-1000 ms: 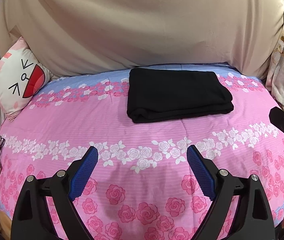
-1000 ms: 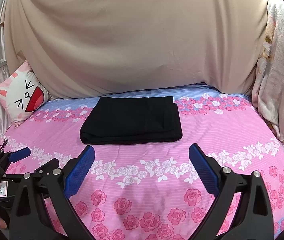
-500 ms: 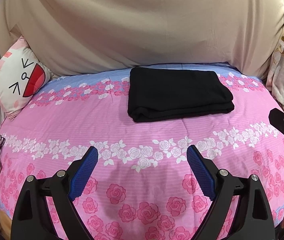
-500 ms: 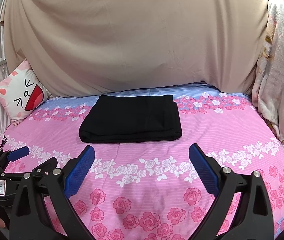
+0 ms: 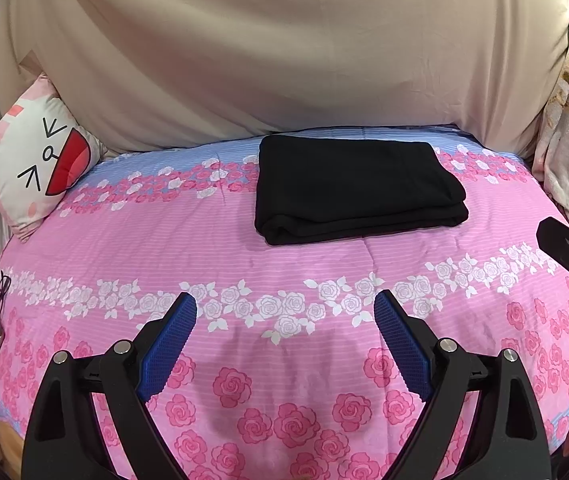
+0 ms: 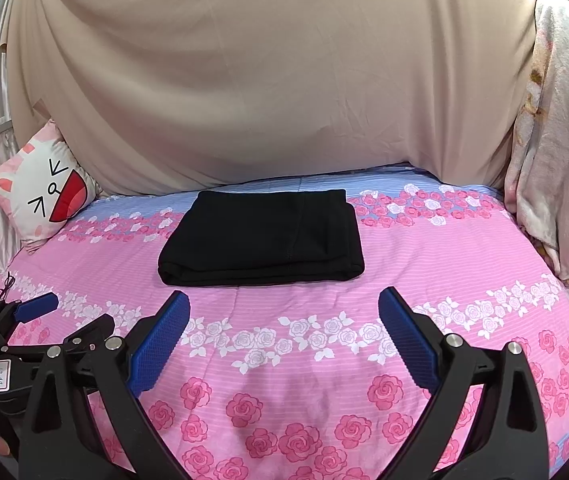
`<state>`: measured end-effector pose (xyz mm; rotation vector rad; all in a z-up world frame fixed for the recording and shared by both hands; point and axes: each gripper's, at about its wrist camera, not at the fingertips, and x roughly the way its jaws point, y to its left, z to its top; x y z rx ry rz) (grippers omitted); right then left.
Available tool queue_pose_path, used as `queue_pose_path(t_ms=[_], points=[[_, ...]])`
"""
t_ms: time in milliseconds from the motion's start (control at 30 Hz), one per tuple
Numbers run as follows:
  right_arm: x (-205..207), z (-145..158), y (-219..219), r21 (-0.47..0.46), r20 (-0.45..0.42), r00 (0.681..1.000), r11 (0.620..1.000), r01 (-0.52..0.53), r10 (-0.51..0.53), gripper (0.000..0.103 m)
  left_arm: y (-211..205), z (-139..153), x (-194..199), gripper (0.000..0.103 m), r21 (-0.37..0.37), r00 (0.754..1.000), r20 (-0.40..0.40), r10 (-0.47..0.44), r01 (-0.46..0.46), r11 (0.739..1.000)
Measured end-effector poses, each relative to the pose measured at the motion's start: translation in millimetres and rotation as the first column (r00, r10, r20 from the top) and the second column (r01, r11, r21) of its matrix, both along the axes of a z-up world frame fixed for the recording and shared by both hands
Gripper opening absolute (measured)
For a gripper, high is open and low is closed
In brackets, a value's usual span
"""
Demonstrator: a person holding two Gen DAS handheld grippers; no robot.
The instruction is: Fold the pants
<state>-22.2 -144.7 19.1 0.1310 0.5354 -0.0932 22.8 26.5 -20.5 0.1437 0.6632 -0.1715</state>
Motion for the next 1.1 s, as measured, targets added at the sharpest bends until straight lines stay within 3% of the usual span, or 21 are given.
queue_pose_path(t_ms=[1100], points=[[0.1,0.9,0.2,-0.003,-0.001,1.0,1.0,0.003,-0.003,0.093,2.4,0.7,-0.5,0.088,-0.016,0.998,-0.01,-0.063,0.063,0.998]])
